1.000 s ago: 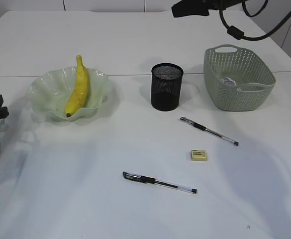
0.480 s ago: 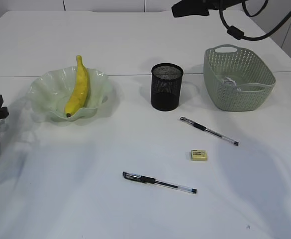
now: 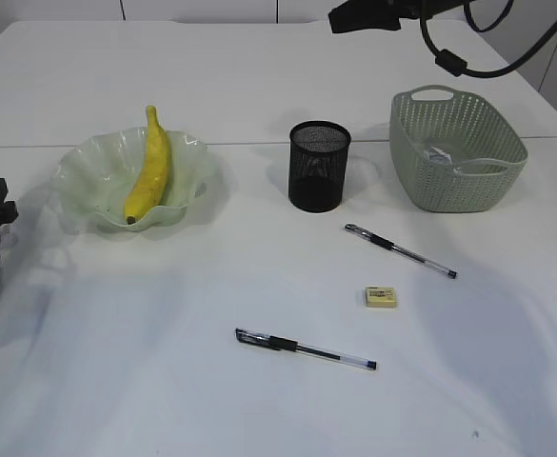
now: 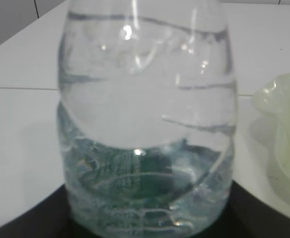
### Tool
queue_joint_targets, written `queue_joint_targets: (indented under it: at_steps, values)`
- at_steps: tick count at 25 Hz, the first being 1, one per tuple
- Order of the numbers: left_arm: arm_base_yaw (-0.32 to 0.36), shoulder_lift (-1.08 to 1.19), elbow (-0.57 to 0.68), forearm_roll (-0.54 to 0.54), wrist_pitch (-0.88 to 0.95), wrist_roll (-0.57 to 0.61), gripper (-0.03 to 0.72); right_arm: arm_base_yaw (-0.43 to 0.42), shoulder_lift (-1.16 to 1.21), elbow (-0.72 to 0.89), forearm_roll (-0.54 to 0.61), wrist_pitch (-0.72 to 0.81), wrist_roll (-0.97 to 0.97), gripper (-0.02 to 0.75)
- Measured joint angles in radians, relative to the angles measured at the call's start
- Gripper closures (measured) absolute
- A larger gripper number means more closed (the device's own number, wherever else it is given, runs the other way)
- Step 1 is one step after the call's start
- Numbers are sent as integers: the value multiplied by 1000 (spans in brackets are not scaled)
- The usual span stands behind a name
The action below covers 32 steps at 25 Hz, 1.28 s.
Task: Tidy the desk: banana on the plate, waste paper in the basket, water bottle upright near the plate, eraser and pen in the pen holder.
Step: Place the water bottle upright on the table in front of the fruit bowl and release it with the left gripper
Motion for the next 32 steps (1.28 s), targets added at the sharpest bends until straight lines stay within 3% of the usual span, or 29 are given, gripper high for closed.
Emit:
queue_joint_targets:
  at_steps: [32]
  values:
    - [0,-20,-7,31,11,4,281,0,0,0,0,0,0,153]
